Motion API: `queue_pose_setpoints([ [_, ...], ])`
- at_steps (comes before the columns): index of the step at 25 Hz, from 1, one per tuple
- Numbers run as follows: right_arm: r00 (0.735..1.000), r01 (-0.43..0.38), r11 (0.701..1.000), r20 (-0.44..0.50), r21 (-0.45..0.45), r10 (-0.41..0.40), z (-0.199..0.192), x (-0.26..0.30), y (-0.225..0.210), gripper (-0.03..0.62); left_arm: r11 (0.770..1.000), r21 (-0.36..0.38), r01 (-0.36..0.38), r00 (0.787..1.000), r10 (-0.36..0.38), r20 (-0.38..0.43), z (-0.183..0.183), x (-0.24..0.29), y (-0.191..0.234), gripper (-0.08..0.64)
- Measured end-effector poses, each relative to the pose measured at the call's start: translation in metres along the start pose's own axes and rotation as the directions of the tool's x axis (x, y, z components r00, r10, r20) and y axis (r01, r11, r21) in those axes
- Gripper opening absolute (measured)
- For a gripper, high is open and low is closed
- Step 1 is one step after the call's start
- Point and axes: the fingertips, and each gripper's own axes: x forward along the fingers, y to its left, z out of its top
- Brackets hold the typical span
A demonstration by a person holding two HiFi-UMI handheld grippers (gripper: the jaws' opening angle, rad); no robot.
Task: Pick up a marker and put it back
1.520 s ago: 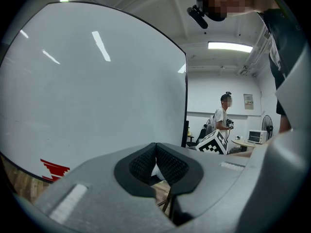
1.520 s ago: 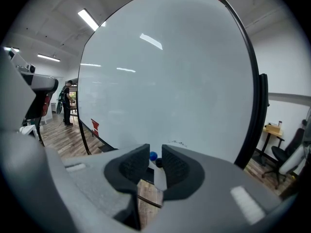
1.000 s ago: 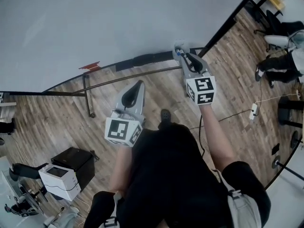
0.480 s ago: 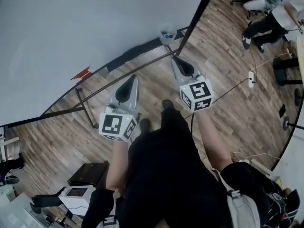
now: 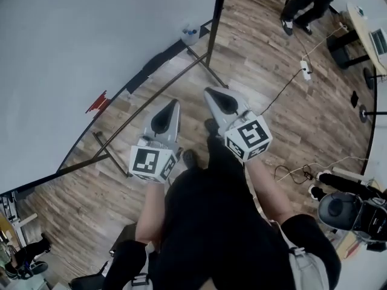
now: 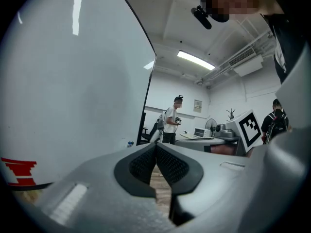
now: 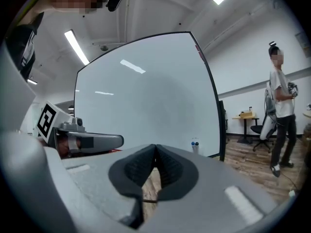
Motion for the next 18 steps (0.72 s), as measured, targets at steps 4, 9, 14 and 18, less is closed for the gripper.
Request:
queue_pose_setpoints([
  [4, 0.999, 0.022, 0.999, 0.037, 0.032, -0.023, 0.006, -0.026, 0.026, 0.002, 0.997, 0.002, 0.072, 0.997, -0.072, -0.006, -0.003, -0.009, -0.016, 0.011],
  [9, 0.995, 0.025, 0.999, 0.098, 0.048, -0.03, 0.018, -0.051, 0.045, 0.002, 0.992, 0.017, 0.129, 0.992, -0.128, -0.01, -0.001, -0.021, -0.034, 0.011],
  [14, 0.994, 0.036, 0.999, 0.105, 0.018, -0.038, 0.025, -0.057, 0.051, 0.001, 0.991, 0.02, 0.133, 0.991, -0.133, -0.006, 0.002, -0.026, -0.037, 0.011],
  [18, 0.995, 0.035, 0.999, 0.099, -0.011, -0.034, 0.031, -0.058, 0.053, 0.002, 0.99, 0.028, 0.136, 0.991, -0.136, 0.009, 0.012, -0.027, -0.041, 0.011],
])
